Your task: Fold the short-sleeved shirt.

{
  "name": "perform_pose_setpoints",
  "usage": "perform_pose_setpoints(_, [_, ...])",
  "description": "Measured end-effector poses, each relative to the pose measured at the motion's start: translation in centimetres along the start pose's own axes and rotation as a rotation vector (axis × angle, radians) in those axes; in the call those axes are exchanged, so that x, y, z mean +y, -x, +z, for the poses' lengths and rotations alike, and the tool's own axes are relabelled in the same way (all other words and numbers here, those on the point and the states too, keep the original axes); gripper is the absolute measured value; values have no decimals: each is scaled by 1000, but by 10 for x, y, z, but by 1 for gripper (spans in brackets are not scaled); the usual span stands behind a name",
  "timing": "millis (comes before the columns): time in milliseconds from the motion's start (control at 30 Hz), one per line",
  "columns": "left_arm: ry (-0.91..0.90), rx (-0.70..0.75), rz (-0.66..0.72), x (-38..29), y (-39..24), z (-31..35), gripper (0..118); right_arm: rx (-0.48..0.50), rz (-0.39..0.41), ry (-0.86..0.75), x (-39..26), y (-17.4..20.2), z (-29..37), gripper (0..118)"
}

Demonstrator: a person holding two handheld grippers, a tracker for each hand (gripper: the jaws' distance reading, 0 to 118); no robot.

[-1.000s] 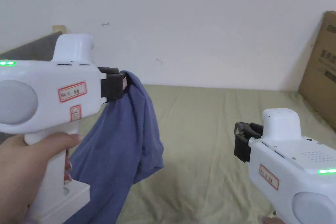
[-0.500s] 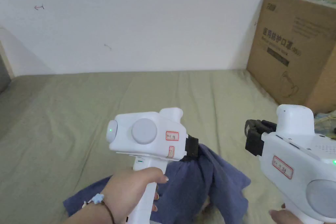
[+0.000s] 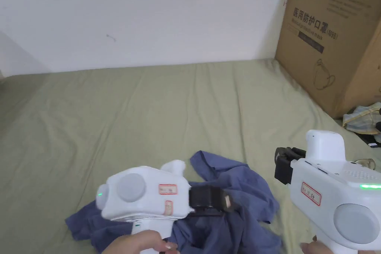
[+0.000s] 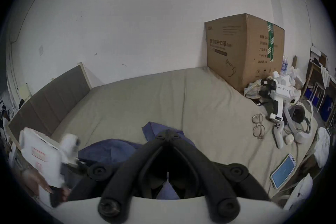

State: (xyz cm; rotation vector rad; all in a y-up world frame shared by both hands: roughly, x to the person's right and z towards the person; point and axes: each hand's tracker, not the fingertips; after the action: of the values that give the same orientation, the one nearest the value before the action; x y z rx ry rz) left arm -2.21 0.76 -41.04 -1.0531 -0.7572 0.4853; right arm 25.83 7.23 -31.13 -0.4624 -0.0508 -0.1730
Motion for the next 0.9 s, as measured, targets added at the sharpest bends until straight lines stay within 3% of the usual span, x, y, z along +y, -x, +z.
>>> perform_pose_setpoints(67, [-156,4,12,-2,4,41,107,16,-9,-14,2,0,3,0])
perform_pose_setpoints(133, [-281,113,-78,-7,1,81,107,22,-5,-22,4,1,8,0])
perform_pose_setpoints(200, [-398,240,-200,-18,1,119,99,25,8,-34,5,4,11,0])
perform_pose_setpoints(233, [-418,274,-231,-22,0,130,86,28,11,-38,6,5,13,0])
perform_pose_setpoints(300, [-436,416,-285,-34,-1,155,27,39,16,-42,6,7,16,0])
perform_pose_setpoints(333, [-444,458,-299,-40,0,161,6,41,17,-43,5,8,17,0])
perform_pose_setpoints(400, [-466,451,-281,-52,8,177,0,43,21,-46,4,10,19,0])
perform_pose_setpoints(467, [-506,359,-222,-58,19,194,0,44,24,-46,3,11,20,0])
perform_pose_setpoints(633, [-479,449,-160,-39,39,208,0,51,44,-40,2,13,24,0])
perform_pose_setpoints(733, [-297,564,-104,-8,70,194,0,-28,123,-37,2,13,22,0])
perform_pose_setpoints(833, [-164,620,-21,18,112,169,1,-15,112,-21,1,7,16,0])
perform_pose_setpoints(867, [-150,643,10,23,127,161,24,-15,105,-11,0,6,13,0])
perform_pose_setpoints(900, [-151,653,53,28,141,154,65,-16,100,-1,-2,4,9,0])
